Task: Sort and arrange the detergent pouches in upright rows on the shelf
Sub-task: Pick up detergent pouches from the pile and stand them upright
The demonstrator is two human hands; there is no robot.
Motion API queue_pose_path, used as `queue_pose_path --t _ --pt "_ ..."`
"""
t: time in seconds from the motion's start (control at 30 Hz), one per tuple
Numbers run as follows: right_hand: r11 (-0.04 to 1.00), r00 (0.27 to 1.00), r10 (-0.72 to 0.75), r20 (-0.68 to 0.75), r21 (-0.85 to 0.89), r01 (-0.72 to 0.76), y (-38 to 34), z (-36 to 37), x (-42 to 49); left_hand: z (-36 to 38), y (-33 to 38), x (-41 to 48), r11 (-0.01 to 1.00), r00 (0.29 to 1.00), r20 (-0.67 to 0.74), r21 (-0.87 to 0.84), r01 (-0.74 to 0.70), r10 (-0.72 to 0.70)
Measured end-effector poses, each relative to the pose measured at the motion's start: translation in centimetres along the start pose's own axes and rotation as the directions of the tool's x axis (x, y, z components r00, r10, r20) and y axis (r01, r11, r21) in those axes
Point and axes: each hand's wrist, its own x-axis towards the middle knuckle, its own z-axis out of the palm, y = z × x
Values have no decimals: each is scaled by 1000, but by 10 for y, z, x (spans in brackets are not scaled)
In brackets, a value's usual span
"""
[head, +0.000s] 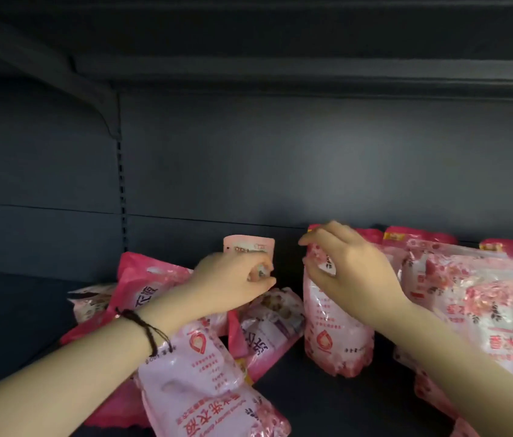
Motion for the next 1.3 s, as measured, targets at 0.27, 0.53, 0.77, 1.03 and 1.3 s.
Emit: queue_pose_path --t 0.27,0.53,0.77,1.03,1.3 --pt "976 957 -160 243 -105 190 -48 42 5 -40 -73 -71 837 985 53 521 -165 161" --pt "901 803 -283 524 -142 410 -95 84 17 -53 -128 -104 720 947 173 616 -320 272" --pt "982 637 -122 762 184 -32 -121 112 37 -36 -136 -107 950 975 203 276 -150 95" --pt "995 677 -59 734 97 -19 -114 111 51 -19 -134 -97 854 947 312 -472 220 -72" --pt "992 871 -102 480 116 52 -124 89 76 -23 -119 -74 520 940 190 -793 318 -285"
